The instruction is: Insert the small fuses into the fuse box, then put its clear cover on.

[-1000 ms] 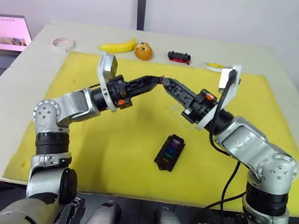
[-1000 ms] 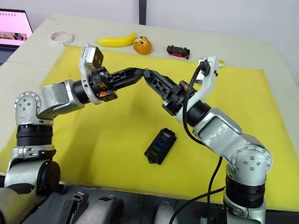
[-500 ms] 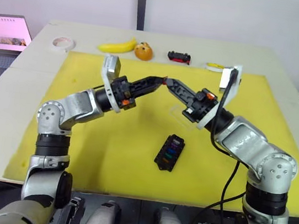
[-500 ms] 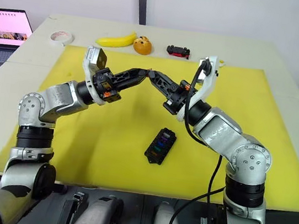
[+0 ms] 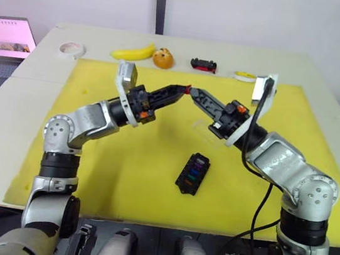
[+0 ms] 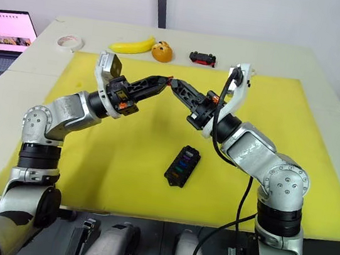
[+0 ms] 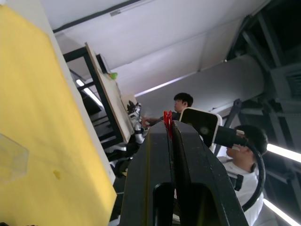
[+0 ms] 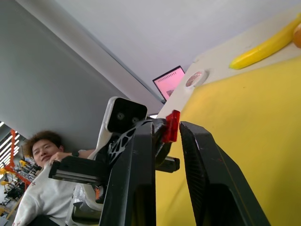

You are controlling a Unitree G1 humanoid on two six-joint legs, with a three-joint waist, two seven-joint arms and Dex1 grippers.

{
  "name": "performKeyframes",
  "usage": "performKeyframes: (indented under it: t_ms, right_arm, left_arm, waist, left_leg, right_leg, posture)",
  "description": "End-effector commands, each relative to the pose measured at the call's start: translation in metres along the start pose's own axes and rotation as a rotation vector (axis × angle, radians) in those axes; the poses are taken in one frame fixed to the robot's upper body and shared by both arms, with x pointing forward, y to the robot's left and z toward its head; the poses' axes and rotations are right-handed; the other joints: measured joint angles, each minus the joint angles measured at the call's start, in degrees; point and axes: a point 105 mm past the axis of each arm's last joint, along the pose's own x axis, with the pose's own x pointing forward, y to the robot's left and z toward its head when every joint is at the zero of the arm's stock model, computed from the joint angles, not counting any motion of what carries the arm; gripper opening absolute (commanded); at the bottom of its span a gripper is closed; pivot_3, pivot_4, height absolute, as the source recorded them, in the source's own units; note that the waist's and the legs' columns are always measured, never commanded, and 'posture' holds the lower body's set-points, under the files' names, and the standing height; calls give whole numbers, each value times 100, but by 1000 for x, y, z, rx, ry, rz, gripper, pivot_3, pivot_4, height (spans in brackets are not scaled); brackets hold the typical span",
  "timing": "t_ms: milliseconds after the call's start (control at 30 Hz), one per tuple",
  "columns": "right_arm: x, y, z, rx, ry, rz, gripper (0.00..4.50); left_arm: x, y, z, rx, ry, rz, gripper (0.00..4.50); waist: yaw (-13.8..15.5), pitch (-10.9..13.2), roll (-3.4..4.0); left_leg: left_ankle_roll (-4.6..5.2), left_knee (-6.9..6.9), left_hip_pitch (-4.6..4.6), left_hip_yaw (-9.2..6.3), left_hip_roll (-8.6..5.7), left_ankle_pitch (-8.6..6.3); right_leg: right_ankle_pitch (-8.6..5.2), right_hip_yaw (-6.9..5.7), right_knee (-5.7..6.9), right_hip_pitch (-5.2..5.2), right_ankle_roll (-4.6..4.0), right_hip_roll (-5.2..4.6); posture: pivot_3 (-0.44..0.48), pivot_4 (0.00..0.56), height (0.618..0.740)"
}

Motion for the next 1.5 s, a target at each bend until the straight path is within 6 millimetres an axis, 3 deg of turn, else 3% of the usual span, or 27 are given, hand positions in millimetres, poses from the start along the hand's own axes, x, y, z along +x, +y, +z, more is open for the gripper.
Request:
performKeyframes:
  t_ms: [33, 733, 833, 1233, 1333, 1500]
  right_arm:
    - [-3, 9, 4, -24, -12, 30, 902]
    - [-5, 11, 5, -18, 0, 50, 902]
    - [-6, 15, 9, -19, -7, 69, 80]
    - [-12, 28, 14, 34, 5, 137, 31]
    - [-15, 29, 14, 16, 11, 134, 0]
    - [-28, 29, 10, -98, 96, 112, 0]
  left_arm:
    - [1, -14, 1, 29, 6, -48, 0]
    - [3, -12, -5, 22, 24, -50, 0]
    - [3, -11, -8, 25, 34, -46, 0]
    - [3, -6, -11, 44, 72, -31, 0]
    - [-5, -9, -9, 138, 118, -15, 949]
    - [-26, -11, -15, 405, 325, 34, 3553]
  waist:
    - [0, 0, 0]
    - [0, 0, 0]
    - [1, 0, 0]
    - [1, 0, 0]
    - [-4, 1, 1]
    - [-26, 9, 11]
  left_leg:
    - [1, 0, 0, 0, 0, 0]
    - [3, 0, 0, 0, 0, -2]
    - [3, 0, 0, 0, 0, -2]
    - [4, 0, -1, -1, 1, -2]
    - [5, 0, -1, -1, 2, -3]
    - [5, -6, -2, 0, 5, -3]
  right_leg:
    - [0, 0, 0, 0, 0, 0]
    - [0, 0, -1, 0, 0, 1]
    - [0, 1, -1, 0, 0, 1]
    - [0, 0, -4, 2, -1, 2]
    - [0, 0, -5, 2, -1, 4]
    - [-2, 1, -8, 0, -3, 18]
  posture:
    - [0, 150, 740]
    - [0, 150, 740]
    - [0, 150, 740]
    - [0, 150, 740]
    - [0, 150, 740]
    - [0, 150, 740]
